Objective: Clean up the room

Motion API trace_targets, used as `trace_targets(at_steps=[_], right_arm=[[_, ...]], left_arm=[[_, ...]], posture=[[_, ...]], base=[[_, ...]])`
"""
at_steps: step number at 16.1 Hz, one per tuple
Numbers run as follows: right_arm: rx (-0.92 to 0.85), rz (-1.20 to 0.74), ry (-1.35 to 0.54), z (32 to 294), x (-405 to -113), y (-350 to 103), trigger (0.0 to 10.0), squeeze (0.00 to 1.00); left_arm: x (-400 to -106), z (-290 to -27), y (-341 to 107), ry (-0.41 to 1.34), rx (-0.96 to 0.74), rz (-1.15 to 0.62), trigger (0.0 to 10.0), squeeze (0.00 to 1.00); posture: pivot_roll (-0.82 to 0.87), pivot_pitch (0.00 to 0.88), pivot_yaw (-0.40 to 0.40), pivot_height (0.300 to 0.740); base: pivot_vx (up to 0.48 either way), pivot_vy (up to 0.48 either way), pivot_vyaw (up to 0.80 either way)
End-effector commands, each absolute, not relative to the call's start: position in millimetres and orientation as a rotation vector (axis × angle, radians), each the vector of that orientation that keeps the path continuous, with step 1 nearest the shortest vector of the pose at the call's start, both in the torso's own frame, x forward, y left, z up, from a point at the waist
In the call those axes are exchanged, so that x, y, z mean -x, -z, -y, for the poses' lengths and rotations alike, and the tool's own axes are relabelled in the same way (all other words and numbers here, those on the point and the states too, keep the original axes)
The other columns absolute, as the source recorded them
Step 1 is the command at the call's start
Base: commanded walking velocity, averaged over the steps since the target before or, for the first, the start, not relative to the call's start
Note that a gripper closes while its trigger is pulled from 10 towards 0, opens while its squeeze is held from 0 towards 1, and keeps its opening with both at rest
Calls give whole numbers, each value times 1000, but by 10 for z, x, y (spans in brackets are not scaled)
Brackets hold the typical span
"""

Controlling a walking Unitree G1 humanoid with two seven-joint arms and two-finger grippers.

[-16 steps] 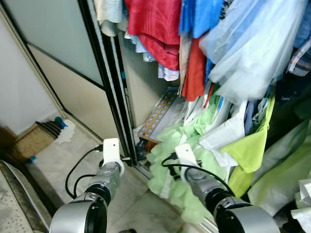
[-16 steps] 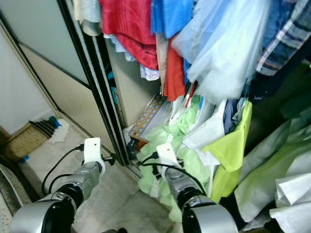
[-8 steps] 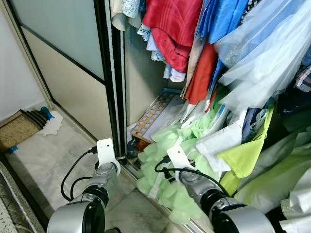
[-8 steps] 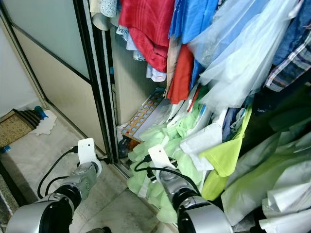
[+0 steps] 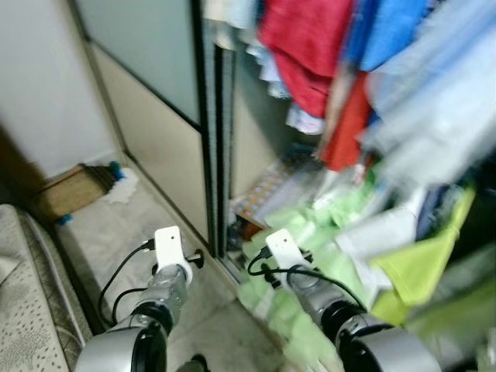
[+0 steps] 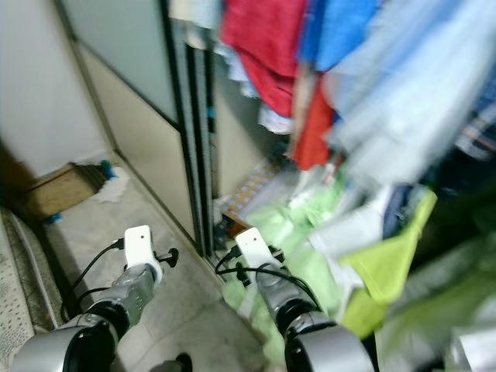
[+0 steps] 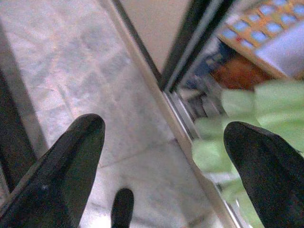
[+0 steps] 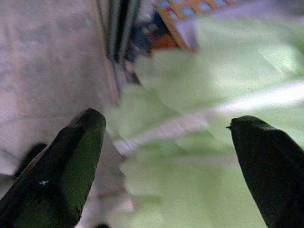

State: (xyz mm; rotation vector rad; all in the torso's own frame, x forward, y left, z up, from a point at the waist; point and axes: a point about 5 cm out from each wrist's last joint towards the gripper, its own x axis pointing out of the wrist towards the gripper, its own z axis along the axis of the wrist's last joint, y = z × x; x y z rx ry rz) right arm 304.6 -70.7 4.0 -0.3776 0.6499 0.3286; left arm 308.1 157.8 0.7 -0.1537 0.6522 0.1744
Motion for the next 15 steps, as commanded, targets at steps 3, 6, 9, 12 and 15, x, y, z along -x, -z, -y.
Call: trace_targets(at_steps=[3,6,9,12,15], right_arm=[[301,-586,-283,702,-3182,-192,10000,0],[210,-433,-289,797,-3408,-481,10000,0],[233,-369,-272,1026,-3419,-518,10000,0],[240,-370,-221,1327,-3277,-444,10000,0],[246,-317,-241,1508,-3090,-513,10000,0]], left_arm=[[-3328,-1598,-299,-109,160,-517,10000,0],[-3352,-1833,-431,-67,177,-399,10000,0],[-3035,-1998,-331,-67,188,-359,10000,0],[-2532,-2083,-368,-30,210,-326,10000,0],[-2121,-2148,-512,-43,177,-250,10000,0]], posture=[[-126,0,7,740],[-147,0,30,740],[-159,0,30,740],[-142,0,15,740],[-138,0,12,740]], base=[[0,0,800],[0,0,267],[0,0,0],[0,0,0],[0,0,0]])
